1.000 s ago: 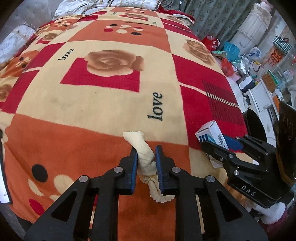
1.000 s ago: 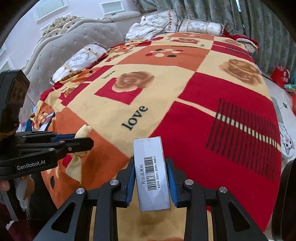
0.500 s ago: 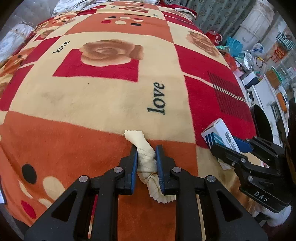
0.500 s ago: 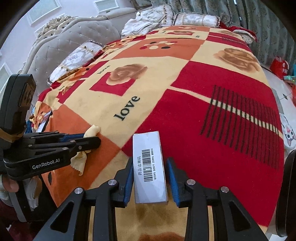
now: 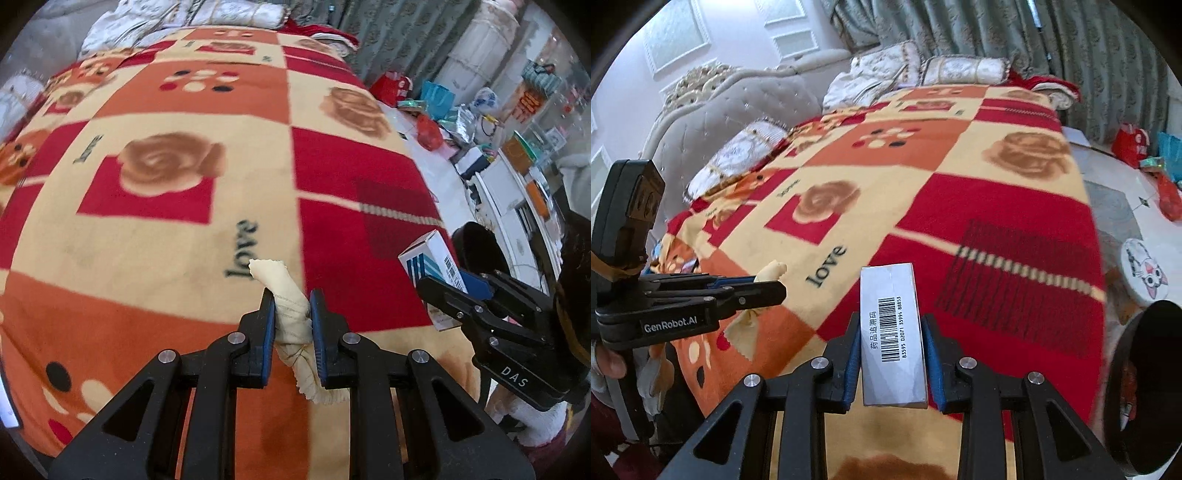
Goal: Collect trash
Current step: 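Carry the crumpled tissue and barcode label over the black bin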
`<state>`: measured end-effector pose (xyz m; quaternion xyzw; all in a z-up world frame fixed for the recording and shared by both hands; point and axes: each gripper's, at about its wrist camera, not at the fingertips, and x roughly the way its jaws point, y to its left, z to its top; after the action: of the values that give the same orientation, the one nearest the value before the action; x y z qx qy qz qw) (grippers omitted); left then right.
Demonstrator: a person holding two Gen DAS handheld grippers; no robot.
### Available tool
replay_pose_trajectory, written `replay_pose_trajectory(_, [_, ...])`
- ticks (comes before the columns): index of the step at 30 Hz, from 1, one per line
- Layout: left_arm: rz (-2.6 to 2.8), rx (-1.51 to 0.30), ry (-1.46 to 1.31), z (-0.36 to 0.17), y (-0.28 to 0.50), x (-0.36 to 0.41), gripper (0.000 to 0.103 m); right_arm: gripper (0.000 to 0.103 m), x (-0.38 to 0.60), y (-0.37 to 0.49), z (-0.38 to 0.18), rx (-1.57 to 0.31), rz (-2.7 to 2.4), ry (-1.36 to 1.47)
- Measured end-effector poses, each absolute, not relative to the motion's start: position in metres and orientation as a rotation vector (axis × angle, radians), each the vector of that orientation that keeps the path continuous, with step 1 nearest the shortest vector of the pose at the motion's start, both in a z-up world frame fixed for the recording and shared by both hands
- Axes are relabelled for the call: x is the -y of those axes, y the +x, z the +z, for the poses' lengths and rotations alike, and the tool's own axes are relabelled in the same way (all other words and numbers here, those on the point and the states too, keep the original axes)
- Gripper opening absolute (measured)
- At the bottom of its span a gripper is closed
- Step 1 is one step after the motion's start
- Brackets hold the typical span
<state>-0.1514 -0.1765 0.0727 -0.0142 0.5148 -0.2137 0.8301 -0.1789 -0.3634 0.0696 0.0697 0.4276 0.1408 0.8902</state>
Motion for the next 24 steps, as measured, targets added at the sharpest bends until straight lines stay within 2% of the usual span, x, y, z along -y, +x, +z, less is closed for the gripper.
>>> replay_pose_trajectory(24, [-0.629, -1.002, 0.157, 0.102, -0.162, 0.309, 0.016, 0.030, 0.472, -0.216, 0.094, -0.806, 0.060, 0.246])
